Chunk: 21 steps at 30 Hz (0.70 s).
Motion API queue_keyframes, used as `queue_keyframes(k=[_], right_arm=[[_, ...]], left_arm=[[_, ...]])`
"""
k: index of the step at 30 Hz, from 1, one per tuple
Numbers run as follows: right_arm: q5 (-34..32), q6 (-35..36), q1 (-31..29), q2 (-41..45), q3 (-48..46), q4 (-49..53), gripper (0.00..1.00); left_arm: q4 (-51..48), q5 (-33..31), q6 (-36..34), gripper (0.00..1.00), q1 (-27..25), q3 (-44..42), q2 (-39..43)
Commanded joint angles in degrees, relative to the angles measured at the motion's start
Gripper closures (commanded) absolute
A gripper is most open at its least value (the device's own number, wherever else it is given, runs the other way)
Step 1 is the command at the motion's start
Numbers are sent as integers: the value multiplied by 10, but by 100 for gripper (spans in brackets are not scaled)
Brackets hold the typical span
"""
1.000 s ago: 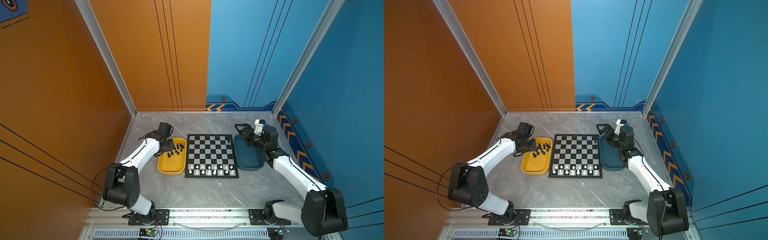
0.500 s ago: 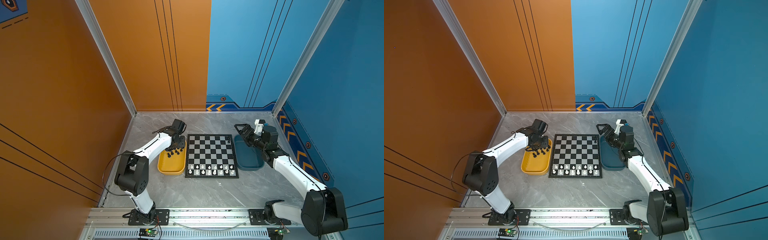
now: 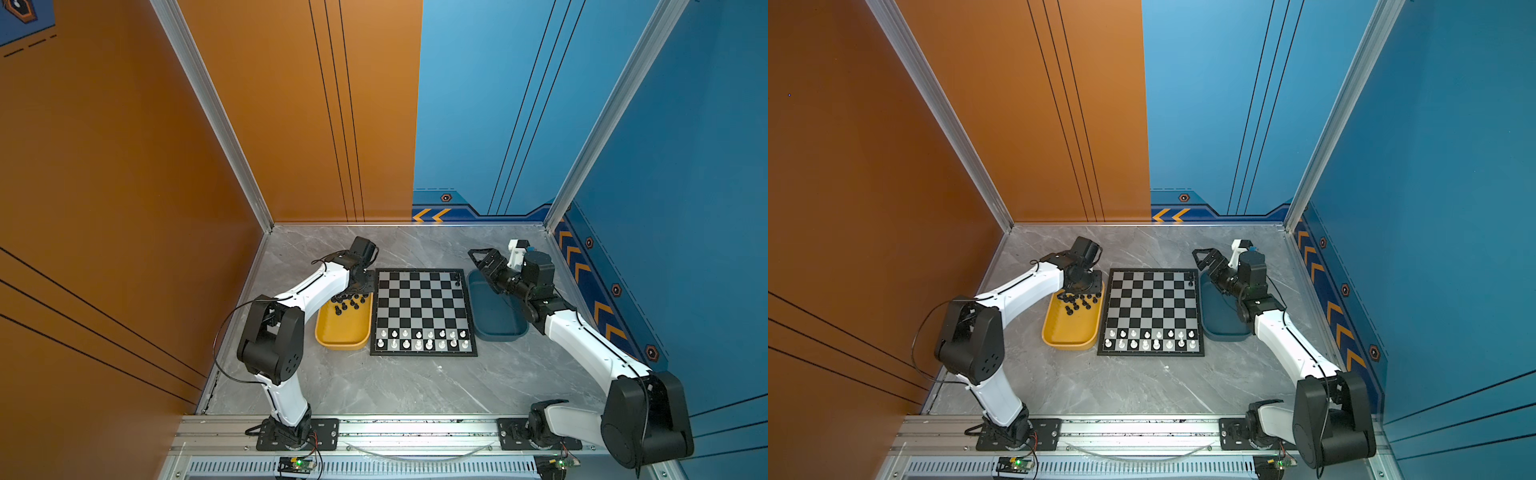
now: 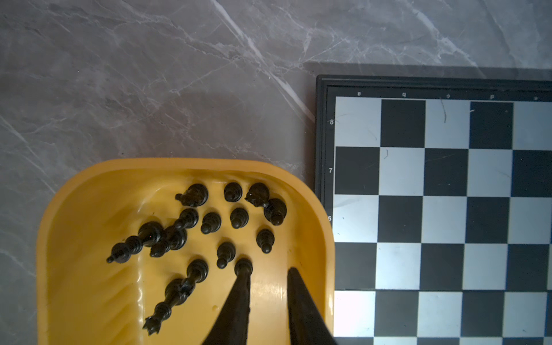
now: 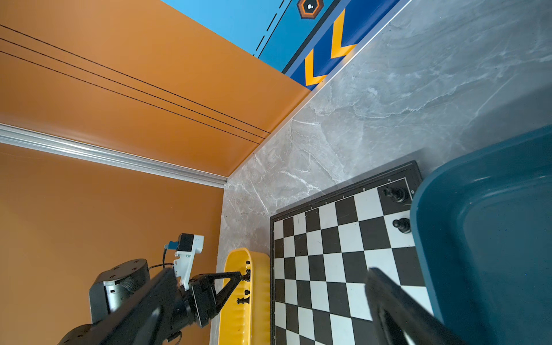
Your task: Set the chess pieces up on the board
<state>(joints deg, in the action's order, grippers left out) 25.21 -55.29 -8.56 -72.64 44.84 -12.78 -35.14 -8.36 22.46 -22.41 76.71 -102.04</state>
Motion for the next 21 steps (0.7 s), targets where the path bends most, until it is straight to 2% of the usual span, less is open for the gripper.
queue_keyframes(k=[1,10,21], right_arm=[[-10,8,1,-5,19,6,0],[-10,10,0,-6,20,7,0],[-10,10,0,-7,22,8,0]], left_arm=[[2,-4,-8,78,0,22,-21],[3,0,-8,84,-1,34,-47],[12,3,-8,86,1,45,-71]])
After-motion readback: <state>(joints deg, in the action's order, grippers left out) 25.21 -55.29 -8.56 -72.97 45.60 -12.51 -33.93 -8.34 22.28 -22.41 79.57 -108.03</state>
